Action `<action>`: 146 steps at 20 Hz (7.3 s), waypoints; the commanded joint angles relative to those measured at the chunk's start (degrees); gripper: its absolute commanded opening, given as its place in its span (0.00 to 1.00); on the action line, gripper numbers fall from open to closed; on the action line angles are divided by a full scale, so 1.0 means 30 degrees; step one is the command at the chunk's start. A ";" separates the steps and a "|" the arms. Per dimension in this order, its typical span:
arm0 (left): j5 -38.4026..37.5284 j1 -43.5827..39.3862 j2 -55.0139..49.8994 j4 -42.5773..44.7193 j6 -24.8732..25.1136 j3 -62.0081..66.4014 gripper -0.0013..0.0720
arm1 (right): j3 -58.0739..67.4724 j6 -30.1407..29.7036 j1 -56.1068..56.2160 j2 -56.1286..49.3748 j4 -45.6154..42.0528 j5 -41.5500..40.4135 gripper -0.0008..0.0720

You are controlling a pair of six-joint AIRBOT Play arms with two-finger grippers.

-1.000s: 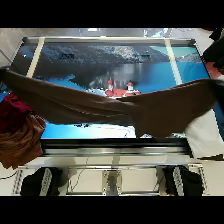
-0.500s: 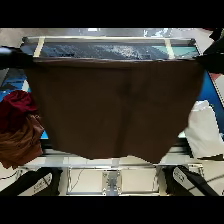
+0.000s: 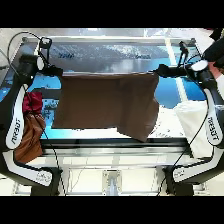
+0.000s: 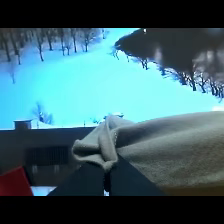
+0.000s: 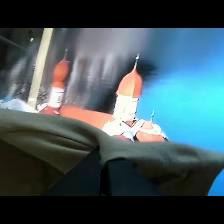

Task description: Fold the shirts.

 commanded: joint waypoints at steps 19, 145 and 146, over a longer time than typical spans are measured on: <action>-0.2550 0.0051 -0.1632 -0.2091 -0.0058 -0.3359 0.09 | -0.4932 0.1297 0.1829 0.0007 -0.7359 0.2528 0.11; 0.3169 -0.2441 0.3220 -1.0098 0.1472 -0.3555 0.94 | -0.3985 -0.0146 -0.2528 -0.4656 0.3045 0.7147 0.88; 0.3169 -0.2441 0.3191 -1.0098 0.1472 -0.3555 0.94 | -0.3985 -0.0117 -0.2193 -0.4656 0.2965 0.6768 0.88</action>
